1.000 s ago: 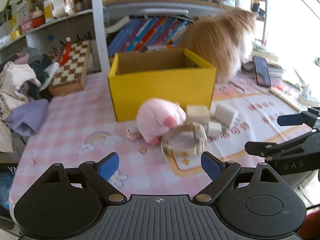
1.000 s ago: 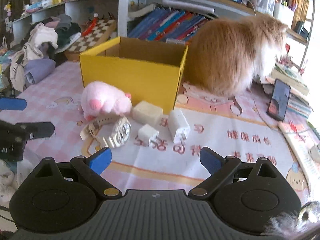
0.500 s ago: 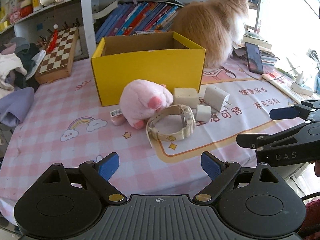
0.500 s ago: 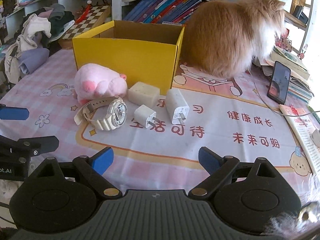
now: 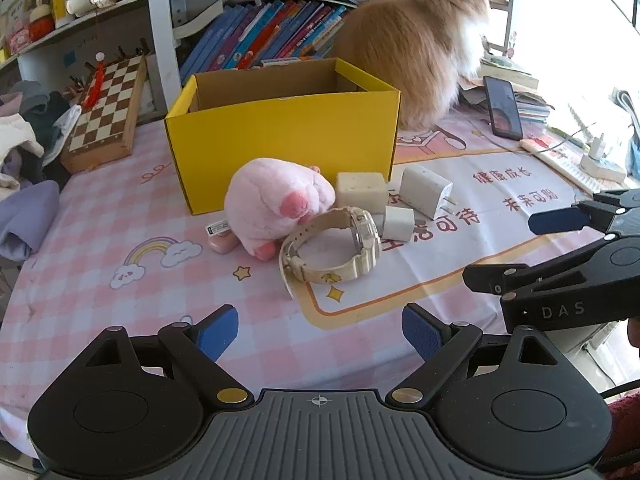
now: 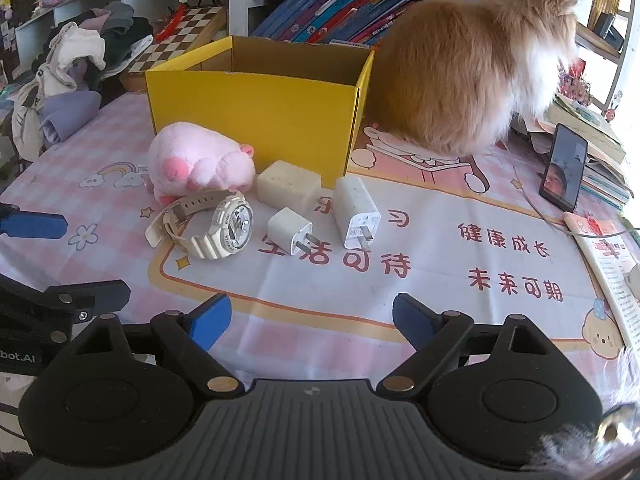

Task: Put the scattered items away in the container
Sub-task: 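Move the left tool toward the white watch while the right tool approaches the tall white charger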

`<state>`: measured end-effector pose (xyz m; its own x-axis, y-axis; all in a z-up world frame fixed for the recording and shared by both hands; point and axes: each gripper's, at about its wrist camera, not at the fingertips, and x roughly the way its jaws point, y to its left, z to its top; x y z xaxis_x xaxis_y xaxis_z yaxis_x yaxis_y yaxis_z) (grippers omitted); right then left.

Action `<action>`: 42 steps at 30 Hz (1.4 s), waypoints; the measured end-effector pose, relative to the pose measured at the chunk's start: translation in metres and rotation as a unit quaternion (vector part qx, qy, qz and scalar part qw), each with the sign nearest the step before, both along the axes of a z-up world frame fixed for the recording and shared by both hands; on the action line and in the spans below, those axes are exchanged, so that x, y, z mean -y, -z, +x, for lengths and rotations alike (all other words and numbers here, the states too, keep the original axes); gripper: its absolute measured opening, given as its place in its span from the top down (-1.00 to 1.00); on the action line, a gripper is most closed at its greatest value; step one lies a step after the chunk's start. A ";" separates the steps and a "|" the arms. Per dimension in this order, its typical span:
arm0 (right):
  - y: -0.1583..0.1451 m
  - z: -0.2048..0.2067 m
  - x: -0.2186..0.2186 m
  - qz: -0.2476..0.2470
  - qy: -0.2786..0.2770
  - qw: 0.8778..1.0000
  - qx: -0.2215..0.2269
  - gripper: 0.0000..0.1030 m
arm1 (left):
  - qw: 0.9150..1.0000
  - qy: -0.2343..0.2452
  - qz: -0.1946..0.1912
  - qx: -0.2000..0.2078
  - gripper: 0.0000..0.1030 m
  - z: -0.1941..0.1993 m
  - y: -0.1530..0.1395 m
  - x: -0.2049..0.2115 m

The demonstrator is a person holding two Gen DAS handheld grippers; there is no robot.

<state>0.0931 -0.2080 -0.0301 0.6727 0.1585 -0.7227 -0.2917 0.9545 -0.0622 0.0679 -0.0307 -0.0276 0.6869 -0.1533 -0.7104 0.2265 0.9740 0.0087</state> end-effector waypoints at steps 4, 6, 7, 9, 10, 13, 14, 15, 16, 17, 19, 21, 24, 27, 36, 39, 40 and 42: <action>0.002 0.005 0.002 0.000 -0.001 1.000 -0.003 -0.60 | 1.000 -0.002 0.001 -0.004 -0.77 0.004 0.002 0.002; 0.003 0.007 0.003 -0.001 -0.002 1.000 -0.005 -0.59 | 1.000 -0.003 0.002 -0.006 -0.77 0.006 0.003 0.003; 0.003 0.008 0.004 -0.001 -0.003 1.000 -0.006 -0.58 | 1.000 -0.003 0.002 -0.006 -0.77 0.008 0.004 0.003; 0.004 0.011 0.005 -0.001 -0.003 1.000 -0.007 -0.57 | 1.000 -0.003 0.003 -0.006 -0.77 0.010 0.004 0.004; 0.004 0.012 0.005 -0.001 -0.004 1.000 -0.008 -0.56 | 1.000 -0.003 0.003 -0.006 -0.77 0.011 0.005 0.005; 0.005 0.015 0.007 -0.001 -0.005 1.000 -0.010 -0.55 | 1.000 -0.005 0.002 -0.009 -0.77 0.014 0.006 0.005; 0.006 0.016 0.007 -0.001 -0.005 1.000 -0.011 -0.54 | 1.000 -0.005 0.002 -0.009 -0.77 0.015 0.007 0.006; 0.006 0.018 0.008 -0.001 -0.006 1.000 -0.012 -0.52 | 1.000 -0.006 0.002 -0.010 -0.77 0.016 0.008 0.006; 0.007 0.019 0.008 -0.001 -0.007 1.000 -0.013 -0.51 | 1.000 -0.007 0.001 -0.011 -0.77 0.017 0.008 0.006; 0.007 0.021 0.008 -0.001 -0.007 1.000 -0.014 -0.49 | 1.000 -0.007 0.001 -0.011 -0.77 0.018 0.009 0.006; 0.007 0.023 0.008 -0.001 -0.008 1.000 -0.014 -0.48 | 1.000 -0.009 0.000 -0.012 -0.77 0.020 0.010 0.007; 0.008 0.026 0.009 -0.001 -0.009 1.000 -0.015 -0.47 | 1.000 -0.011 0.000 -0.010 -0.76 0.022 0.010 0.007; 0.010 0.031 0.010 -0.002 -0.009 1.000 -0.018 -0.47 | 1.000 -0.011 0.003 -0.010 -0.75 0.025 0.012 0.009; 0.011 0.035 0.011 -0.003 -0.012 1.000 -0.020 -0.46 | 1.000 -0.012 0.001 -0.013 -0.74 0.029 0.014 0.010; 0.014 0.048 0.013 -0.004 -0.018 0.999 -0.026 -0.42 | 1.000 -0.007 -0.003 -0.014 -0.66 0.039 0.016 0.017; 0.016 0.052 0.013 -0.004 -0.021 0.999 -0.028 -0.36 | 1.000 -0.001 -0.002 -0.014 -0.54 0.043 0.017 0.020; 0.016 0.054 0.013 -0.005 -0.022 0.999 -0.028 -0.35 | 1.000 0.001 -0.002 -0.015 -0.50 0.044 0.018 0.021; 0.016 0.058 0.014 -0.005 -0.022 0.999 -0.027 -0.30 | 1.000 0.004 -0.002 -0.016 -0.36 0.048 0.019 0.023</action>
